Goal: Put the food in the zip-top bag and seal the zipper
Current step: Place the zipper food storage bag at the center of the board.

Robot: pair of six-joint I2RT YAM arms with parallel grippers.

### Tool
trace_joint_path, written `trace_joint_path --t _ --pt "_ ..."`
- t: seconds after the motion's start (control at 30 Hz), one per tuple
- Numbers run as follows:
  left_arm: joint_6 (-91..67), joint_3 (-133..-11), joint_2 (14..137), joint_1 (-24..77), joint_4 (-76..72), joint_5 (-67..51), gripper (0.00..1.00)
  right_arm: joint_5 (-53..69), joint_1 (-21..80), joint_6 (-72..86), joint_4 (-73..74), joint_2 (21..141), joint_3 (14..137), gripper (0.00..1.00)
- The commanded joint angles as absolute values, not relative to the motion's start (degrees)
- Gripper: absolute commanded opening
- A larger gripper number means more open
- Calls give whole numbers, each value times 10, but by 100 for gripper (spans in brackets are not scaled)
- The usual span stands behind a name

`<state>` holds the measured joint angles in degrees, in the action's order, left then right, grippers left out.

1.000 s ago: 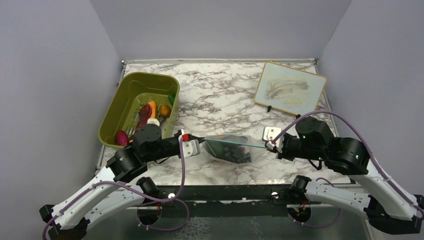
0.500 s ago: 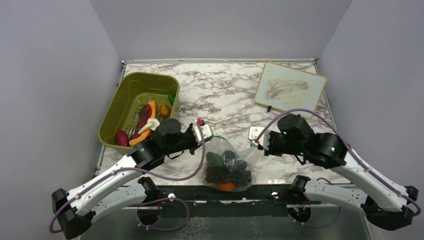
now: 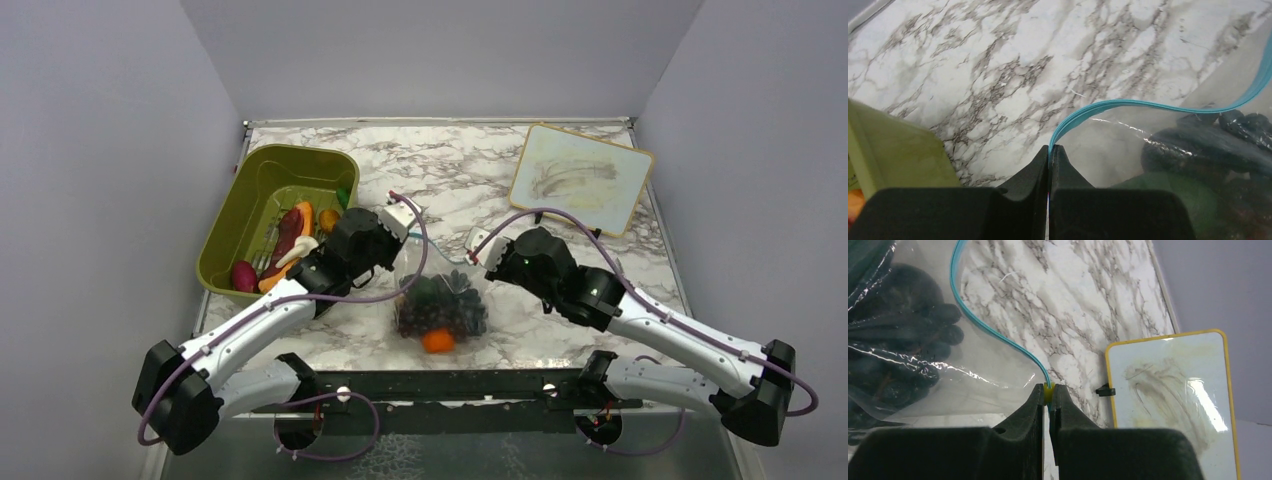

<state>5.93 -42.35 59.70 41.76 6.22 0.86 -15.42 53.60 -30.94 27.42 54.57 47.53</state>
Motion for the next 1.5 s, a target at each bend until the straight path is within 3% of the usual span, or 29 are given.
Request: trace_joint_path --t 0.0,0.33,0.4,0.53,0.63,0.77,0.83,0.87,0.9,0.93,0.97,1.3,1.47 --pt "9 -449 626 369 2 -17 0 -235 524 -318 106 571 467 1" --pt "11 -492 673 354 -16 -20 1 -254 476 -307 61 620 478 5" --pt "11 -501 679 355 -19 -17 10 -253 475 -302 52 613 474 14" --pt "3 -505 677 354 -26 -18 37 -235 475 -285 73 593 476 44" --pt "-2 -500 666 354 -35 -20 54 -201 475 -274 100 578 483 53" --pt "-9 -504 648 355 -26 -6 64 -168 475 -232 111 553 489 66" --pt "-12 -503 632 354 -22 7 70 -141 475 -214 98 537 485 81" --pt "-13 -502 624 355 -20 12 74 -128 475 -200 94 531 484 94" --pt "-15 -500 614 355 -18 17 82 -118 475 -181 91 526 483 98" --pt "-14 -498 602 354 -17 19 96 -110 475 -164 92 521 485 99" --pt "-13 -496 590 354 -18 20 99 -103 475 -144 95 519 488 100" --pt "-97 -438 429 354 -30 55 99 -79 475 251 187 522 550 100" --pt "-148 -430 394 355 13 83 99 -80 475 292 186 508 529 100"
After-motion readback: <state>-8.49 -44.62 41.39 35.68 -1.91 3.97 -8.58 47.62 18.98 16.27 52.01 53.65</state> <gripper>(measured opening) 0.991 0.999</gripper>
